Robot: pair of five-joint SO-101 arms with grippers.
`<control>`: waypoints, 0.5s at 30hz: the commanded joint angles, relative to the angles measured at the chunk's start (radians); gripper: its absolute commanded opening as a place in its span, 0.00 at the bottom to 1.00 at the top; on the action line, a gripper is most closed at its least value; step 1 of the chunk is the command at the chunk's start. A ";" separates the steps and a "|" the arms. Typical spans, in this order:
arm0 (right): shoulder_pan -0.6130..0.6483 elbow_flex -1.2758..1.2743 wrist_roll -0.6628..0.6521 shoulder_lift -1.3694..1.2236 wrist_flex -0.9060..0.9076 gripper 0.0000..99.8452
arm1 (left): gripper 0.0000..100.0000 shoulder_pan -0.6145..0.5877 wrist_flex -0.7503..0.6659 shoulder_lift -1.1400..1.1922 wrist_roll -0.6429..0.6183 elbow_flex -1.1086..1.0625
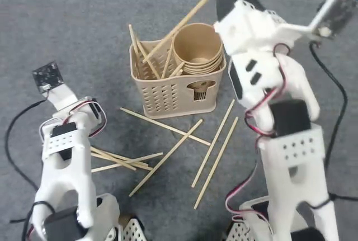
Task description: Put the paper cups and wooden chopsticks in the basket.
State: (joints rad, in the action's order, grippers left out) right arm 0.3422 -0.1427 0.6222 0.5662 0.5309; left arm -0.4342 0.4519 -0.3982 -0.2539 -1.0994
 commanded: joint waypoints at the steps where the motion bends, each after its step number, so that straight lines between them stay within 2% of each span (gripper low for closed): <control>1: 0.025 0.046 -0.075 -0.019 -0.051 0.01 | 0.14 -0.005 -0.035 0.002 0.003 0.038; 9: 0.125 0.043 -0.259 -0.105 -0.039 0.02 | 0.14 -0.003 -0.035 0.002 0.003 0.039; 11: 0.160 0.037 -0.305 -0.110 -0.007 0.07 | 0.14 -0.003 -0.035 0.002 0.003 0.039; 15: 0.200 0.043 -0.308 -0.108 0.077 0.17 | 0.14 -0.003 -0.035 0.002 0.003 0.041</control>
State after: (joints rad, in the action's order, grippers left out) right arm 0.5232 -0.1442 0.3368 0.4496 0.5692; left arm -0.4342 0.4457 -0.3982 -0.2539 -1.0994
